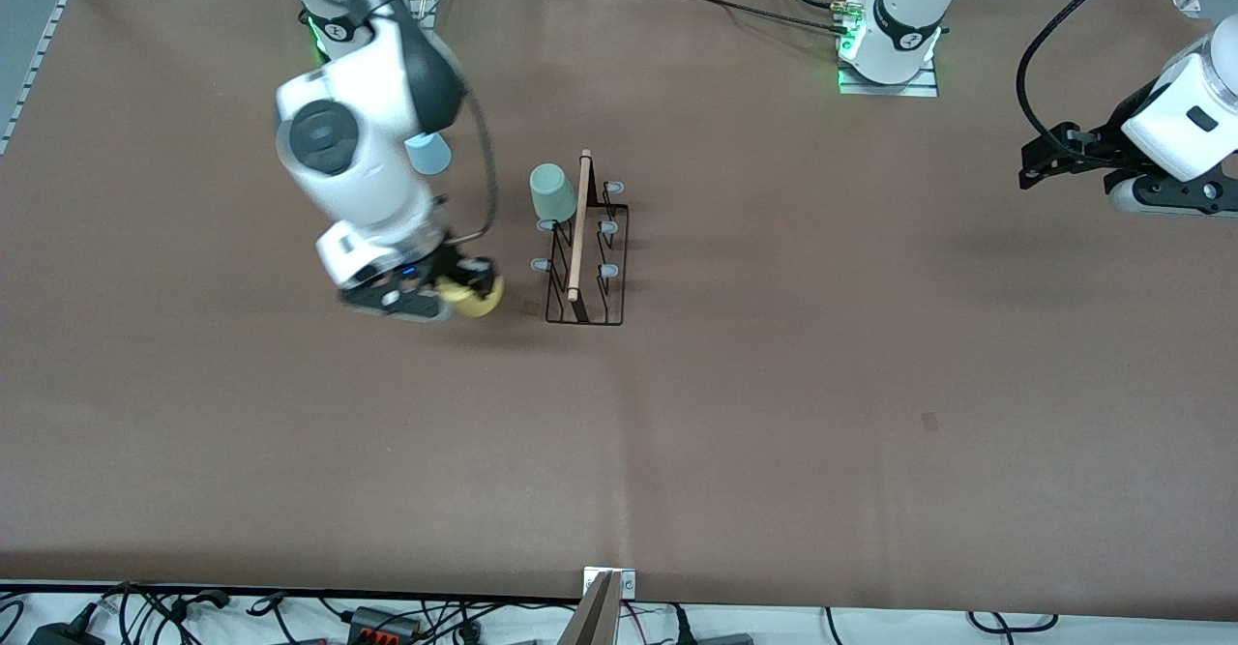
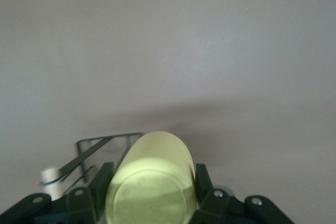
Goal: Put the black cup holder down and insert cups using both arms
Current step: 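Lift the yellow cup and carry it to the rack with the right gripper, then lower the yellow cup onto a rack peg and open the right gripper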
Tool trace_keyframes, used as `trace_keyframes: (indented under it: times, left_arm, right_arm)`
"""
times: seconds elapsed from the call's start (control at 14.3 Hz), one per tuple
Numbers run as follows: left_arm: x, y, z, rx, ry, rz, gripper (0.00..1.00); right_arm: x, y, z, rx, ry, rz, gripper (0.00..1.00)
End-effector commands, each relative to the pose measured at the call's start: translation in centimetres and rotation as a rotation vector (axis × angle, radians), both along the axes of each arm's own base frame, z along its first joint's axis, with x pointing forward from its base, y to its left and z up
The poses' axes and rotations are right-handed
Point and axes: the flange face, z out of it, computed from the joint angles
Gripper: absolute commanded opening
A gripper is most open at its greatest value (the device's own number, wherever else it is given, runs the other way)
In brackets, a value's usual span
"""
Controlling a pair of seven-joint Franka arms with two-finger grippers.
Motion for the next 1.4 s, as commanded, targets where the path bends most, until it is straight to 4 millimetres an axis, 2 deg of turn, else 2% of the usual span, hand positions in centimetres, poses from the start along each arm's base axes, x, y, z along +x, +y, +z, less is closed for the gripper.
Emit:
trace_keyframes:
  times: [0.0, 0.14, 0.42, 0.7, 0.77, 0.84, 0.98, 1.05, 1.12, 1.19, 1.33]
  left_arm:
    - [0.0, 0.0, 0.6, -0.013, -0.001, 0.011, 1.0]
    - [-0.1, 0.0, 0.6, -0.013, 0.001, 0.011, 1.0]
    - [-0.1, 0.0, 0.6, -0.013, 0.002, 0.011, 1.0]
    - [-0.1, 0.2, 0.6, -0.013, 0.002, 0.013, 1.0]
    - [-0.1, 0.1, 0.6, -0.013, 0.002, 0.013, 1.0]
    - [-0.1, 0.2, 0.6, -0.013, 0.002, 0.014, 1.0]
    - [-0.1, 0.1, 0.6, -0.013, 0.002, 0.013, 1.0]
    - [0.0, 0.1, 0.6, -0.013, 0.001, 0.013, 1.0]
    - [0.0, 0.1, 0.6, -0.013, 0.001, 0.013, 1.0]
    - [0.0, 0.1, 0.6, -0.013, 0.001, 0.013, 1.0]
    - [0.0, 0.1, 0.6, -0.013, 0.001, 0.013, 1.0]
  right_arm:
    - [-2.0, 3.1, -0.2, 0.017, -0.009, -0.054, 0.11]
    - [-2.8, 3.9, -0.6, -0.003, -0.014, -0.041, 0.11]
    - [-3.8, 3.8, -2.8, -0.029, -0.015, -0.018, 0.12]
    - [-5.4, 6.1, -3.9, -0.008, -0.02, -0.033, 0.12]
    - [-5.4, 6.1, -4.3, -0.011, -0.016, -0.033, 0.13]
    - [-5.5, 6.0, -4.7, -0.023, -0.017, -0.027, 0.18]
    - [-5.9, 5.8, -6.1, -0.039, -0.018, -0.015, 0.58]
    - [-5.9, 5.7, -6.4, -0.036, -0.021, -0.016, 0.68]
    - [-5.8, 5.6, -6.2, -0.036, -0.021, -0.012, 1.0]
    - [-5.4, 5.2, -5.6, -0.033, -0.029, -0.001, 1.0]
    - [-3.7, 2.7, -3.2, -0.02, -0.052, -0.031, 1.0]
